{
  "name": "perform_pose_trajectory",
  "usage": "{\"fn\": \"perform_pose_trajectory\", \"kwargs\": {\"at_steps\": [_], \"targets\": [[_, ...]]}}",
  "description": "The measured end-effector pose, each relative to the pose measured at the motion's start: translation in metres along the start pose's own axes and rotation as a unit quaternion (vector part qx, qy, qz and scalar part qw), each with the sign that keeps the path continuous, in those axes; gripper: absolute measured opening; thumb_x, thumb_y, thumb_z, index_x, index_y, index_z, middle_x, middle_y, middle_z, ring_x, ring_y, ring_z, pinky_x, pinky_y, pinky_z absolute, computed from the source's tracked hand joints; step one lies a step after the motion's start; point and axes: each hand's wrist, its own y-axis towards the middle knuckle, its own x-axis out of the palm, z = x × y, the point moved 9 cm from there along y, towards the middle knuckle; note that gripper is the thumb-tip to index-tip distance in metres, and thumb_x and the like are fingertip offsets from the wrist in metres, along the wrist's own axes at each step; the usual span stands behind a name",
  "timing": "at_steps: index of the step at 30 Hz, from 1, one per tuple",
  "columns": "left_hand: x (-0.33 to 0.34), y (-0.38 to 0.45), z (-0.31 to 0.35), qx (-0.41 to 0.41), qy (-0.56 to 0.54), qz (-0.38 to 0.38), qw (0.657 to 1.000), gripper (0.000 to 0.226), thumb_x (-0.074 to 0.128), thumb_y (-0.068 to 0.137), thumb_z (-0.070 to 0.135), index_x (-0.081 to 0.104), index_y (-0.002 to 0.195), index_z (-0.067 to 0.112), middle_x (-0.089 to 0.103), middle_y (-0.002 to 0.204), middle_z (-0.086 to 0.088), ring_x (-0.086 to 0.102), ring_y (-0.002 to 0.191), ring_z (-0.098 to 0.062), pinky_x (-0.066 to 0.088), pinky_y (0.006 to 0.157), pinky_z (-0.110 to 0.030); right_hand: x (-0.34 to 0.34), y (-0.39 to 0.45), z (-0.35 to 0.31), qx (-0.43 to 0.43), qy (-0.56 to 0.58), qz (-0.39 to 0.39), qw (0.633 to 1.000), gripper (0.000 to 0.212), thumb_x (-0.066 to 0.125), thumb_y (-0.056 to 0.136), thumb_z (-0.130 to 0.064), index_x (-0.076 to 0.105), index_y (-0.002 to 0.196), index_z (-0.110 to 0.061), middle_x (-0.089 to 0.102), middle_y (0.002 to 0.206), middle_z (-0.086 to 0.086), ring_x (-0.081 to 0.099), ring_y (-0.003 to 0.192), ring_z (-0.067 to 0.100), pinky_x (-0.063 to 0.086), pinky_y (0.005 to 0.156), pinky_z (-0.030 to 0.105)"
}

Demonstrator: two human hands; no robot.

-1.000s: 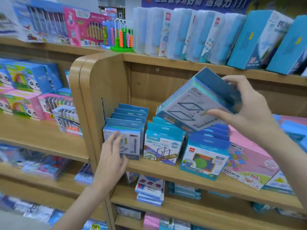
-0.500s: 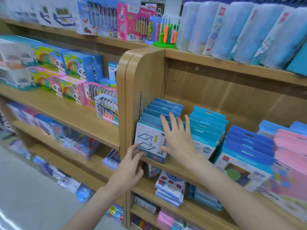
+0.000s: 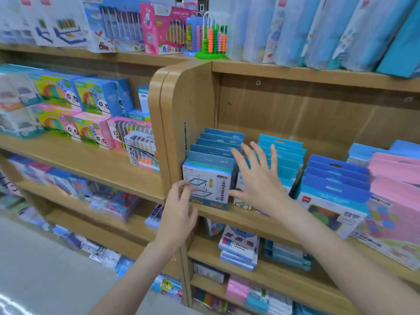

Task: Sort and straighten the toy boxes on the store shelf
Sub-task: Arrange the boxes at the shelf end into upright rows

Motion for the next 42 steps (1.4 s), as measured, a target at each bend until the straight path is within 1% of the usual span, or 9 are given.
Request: {"fn": "perform_pose_trajectory", "kwargs": {"at_steps": [11,15,18,22,27,30,33,36,42], "targets": [[0.027,0.028,0.099,0.094,-0.027,0.036,0.995,0.040,0.065,0.074,-0.005,0.053,0.110,0.007,0.048,0.118,-0.015,0.040,0.113,-0.024,0.030,0.095,-0.031,-0.037,-0.117,0.154,0.219,0.055,0.041,0.973,0.073,0.067,0.073,-0.045,0.042,0.132,-0.010,0.041,0.137,0.014,0.028,0.131,0.030,0.014,0.109,0.058],[0.052,0.039,0.148,0.134,-0.065,0.035,0.988,0.029,0.047,0.082,0.012,0.047,0.111,0.014,0.043,0.120,-0.008,0.039,0.112,-0.021,0.027,0.097,-0.028,-0.059,-0.144,0.208,0.259,0.061,0.077,0.961,0.072,0.044,0.073,-0.056,0.047,0.126,-0.007,0.048,0.129,0.015,0.037,0.122,0.030,0.020,0.106,0.058],[0.064,0.051,0.188,0.161,-0.087,0.033,0.983,0.031,0.043,0.081,0.017,0.052,0.110,0.011,0.048,0.120,-0.011,0.042,0.110,-0.024,0.025,0.095,-0.029,-0.074,-0.142,0.252,0.251,0.090,0.084,0.960,0.061,0.040,0.083,-0.047,0.047,0.125,-0.003,0.050,0.126,0.019,0.043,0.118,0.036,0.027,0.103,0.050],[0.093,0.071,0.240,0.192,-0.050,0.001,0.980,0.036,0.043,0.082,0.027,0.060,0.109,0.011,0.054,0.120,-0.008,0.043,0.111,-0.024,0.025,0.095,-0.035,-0.070,-0.103,0.318,0.241,0.144,0.009,0.960,0.034,0.046,0.094,-0.012,0.049,0.124,0.002,0.054,0.127,0.021,0.048,0.119,0.034,0.030,0.097,0.032],[0.134,0.095,0.279,0.176,-0.005,-0.041,0.984,0.037,0.039,0.085,0.030,0.067,0.103,0.015,0.062,0.114,-0.005,0.055,0.107,-0.026,0.026,0.094,-0.033,-0.016,-0.049,0.369,0.203,0.101,-0.184,0.956,0.027,0.052,0.089,-0.011,0.063,0.112,-0.003,0.062,0.121,0.015,0.055,0.113,0.030,0.038,0.091,0.030],[0.145,0.097,0.284,0.150,0.033,-0.040,0.987,0.037,0.038,0.085,0.030,0.071,0.094,0.017,0.068,0.104,0.000,0.062,0.094,-0.022,0.027,0.093,-0.033,0.006,-0.035,0.376,0.174,0.101,-0.264,0.943,0.021,0.062,0.082,-0.010,0.069,0.102,-0.006,0.068,0.112,0.009,0.060,0.103,0.025,0.043,0.074,0.023],[0.149,0.098,0.282,0.128,0.062,-0.038,0.989,0.037,0.036,0.086,0.029,0.071,0.089,0.018,0.070,0.092,0.005,0.064,0.081,-0.019,0.027,0.093,-0.032,-0.002,-0.020,0.370,0.142,0.063,-0.195,0.968,0.018,0.061,0.083,-0.008,0.069,0.099,-0.008,0.068,0.109,0.013,0.061,0.101,0.030,0.044,0.074,0.028],[0.147,0.097,0.281,0.116,0.080,-0.008,0.990,0.034,0.037,0.087,0.027,0.070,0.090,0.019,0.068,0.094,0.006,0.062,0.086,-0.018,0.027,0.097,-0.033,-0.048,-0.021,0.346,0.101,-0.052,-0.019,0.993,0.019,0.048,0.086,-0.002,0.061,0.098,-0.009,0.065,0.101,0.017,0.060,0.095,0.037,0.039,0.066,0.035],[0.129,0.089,0.271,0.089,0.057,0.077,0.991,0.032,0.037,0.089,0.025,0.065,0.099,0.013,0.062,0.108,-0.003,0.050,0.101,-0.018,0.030,0.095,-0.037,-0.148,-0.061,0.335,0.067,-0.047,0.266,0.961,0.020,0.067,0.069,0.001,0.062,0.088,-0.003,0.067,0.078,0.015,0.063,0.072,0.034,0.049,0.057,0.034]]}}
